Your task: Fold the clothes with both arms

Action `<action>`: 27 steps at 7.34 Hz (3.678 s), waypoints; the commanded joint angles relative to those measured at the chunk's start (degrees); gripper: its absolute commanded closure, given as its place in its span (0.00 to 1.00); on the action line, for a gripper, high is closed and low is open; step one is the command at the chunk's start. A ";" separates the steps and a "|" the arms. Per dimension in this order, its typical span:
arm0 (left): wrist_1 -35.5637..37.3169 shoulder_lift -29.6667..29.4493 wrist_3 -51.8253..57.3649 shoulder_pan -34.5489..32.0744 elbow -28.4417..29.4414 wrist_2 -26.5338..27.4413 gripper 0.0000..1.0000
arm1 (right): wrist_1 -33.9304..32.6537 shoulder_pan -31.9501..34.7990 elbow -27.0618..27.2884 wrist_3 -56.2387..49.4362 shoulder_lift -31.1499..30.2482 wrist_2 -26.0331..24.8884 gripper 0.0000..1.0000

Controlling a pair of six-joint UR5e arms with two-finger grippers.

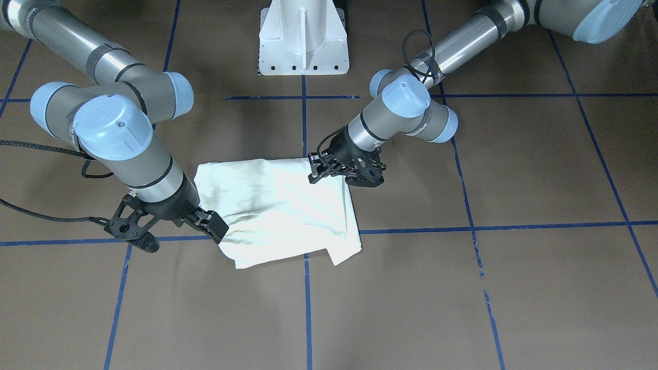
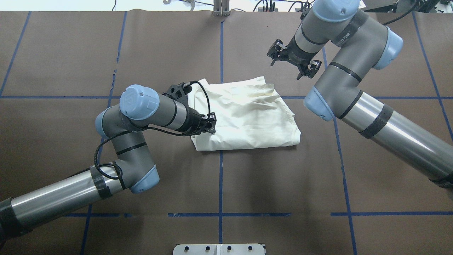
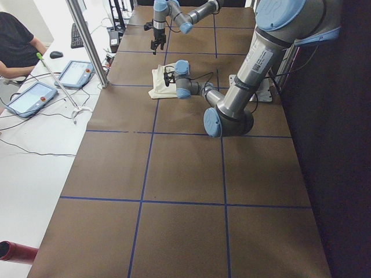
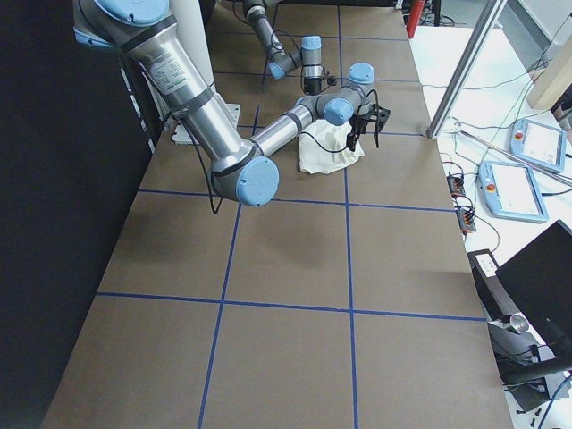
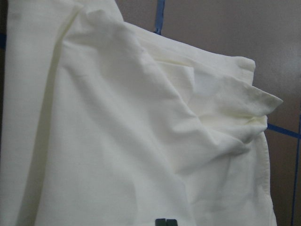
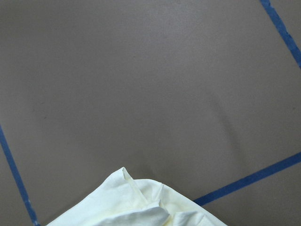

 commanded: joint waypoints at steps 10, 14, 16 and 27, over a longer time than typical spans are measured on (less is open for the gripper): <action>30.69 23.86 23.94 -7.36 -37.70 4.64 1.00 | -7.78 9.72 13.66 -17.23 -13.58 0.57 0.00; 33.23 37.51 61.04 -35.08 -42.05 -5.62 0.98 | -22.42 28.32 20.80 -54.75 -23.04 9.58 0.00; 42.51 38.42 89.21 -57.19 -35.94 -12.53 0.72 | -22.78 36.26 21.08 -72.68 -31.74 10.67 0.00; 57.91 45.45 93.41 -61.00 -29.90 -19.62 0.00 | -20.58 39.72 18.43 -77.51 -42.16 16.65 0.00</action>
